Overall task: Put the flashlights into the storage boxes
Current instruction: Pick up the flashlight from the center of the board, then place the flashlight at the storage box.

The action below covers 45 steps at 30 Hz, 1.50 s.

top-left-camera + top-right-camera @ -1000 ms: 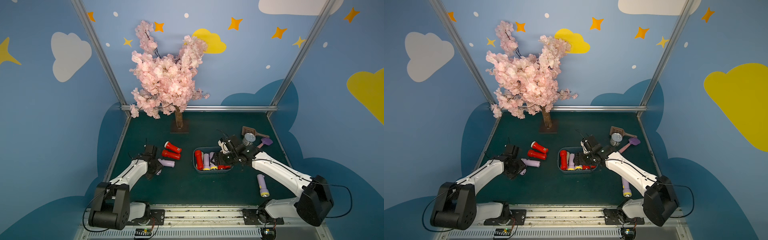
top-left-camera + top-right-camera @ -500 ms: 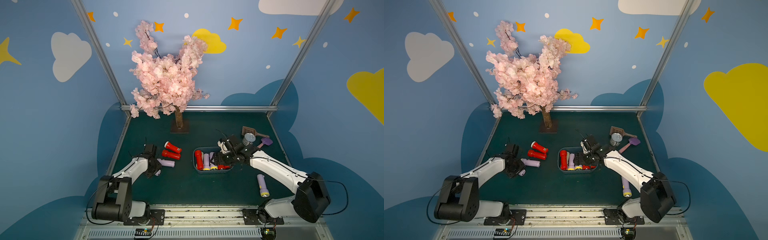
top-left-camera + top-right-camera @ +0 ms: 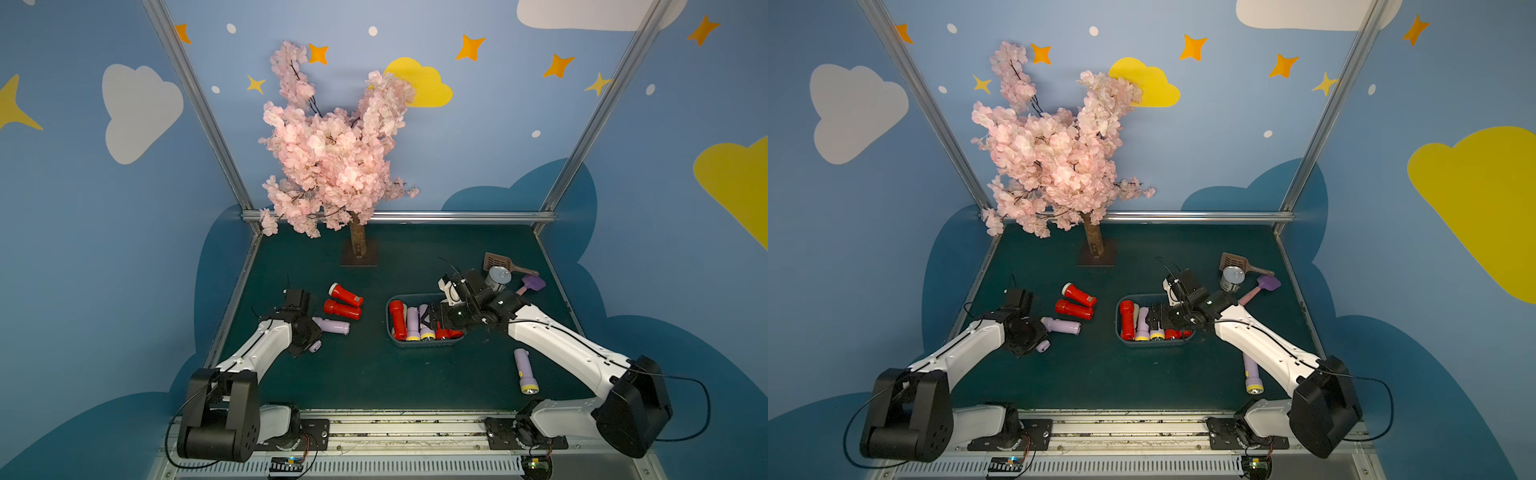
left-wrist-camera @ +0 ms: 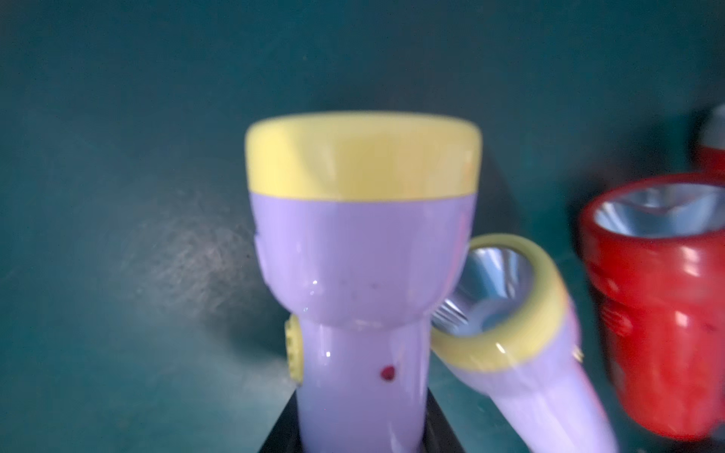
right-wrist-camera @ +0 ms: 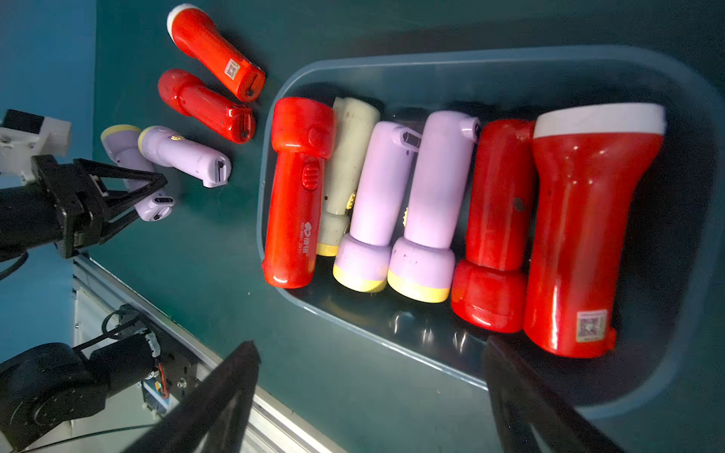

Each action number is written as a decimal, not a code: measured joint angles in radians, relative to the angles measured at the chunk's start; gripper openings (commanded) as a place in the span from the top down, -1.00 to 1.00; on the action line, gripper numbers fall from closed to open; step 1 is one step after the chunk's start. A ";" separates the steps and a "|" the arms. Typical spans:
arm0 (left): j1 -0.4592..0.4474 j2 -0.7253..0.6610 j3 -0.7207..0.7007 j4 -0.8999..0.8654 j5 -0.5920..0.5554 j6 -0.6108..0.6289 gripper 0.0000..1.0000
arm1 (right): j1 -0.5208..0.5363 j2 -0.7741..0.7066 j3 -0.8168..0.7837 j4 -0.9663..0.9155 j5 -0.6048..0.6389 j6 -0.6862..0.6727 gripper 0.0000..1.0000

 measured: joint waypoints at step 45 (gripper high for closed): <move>-0.744 0.533 0.727 0.046 0.030 -0.054 0.33 | -0.025 -0.467 -0.134 -0.293 0.221 0.049 -0.80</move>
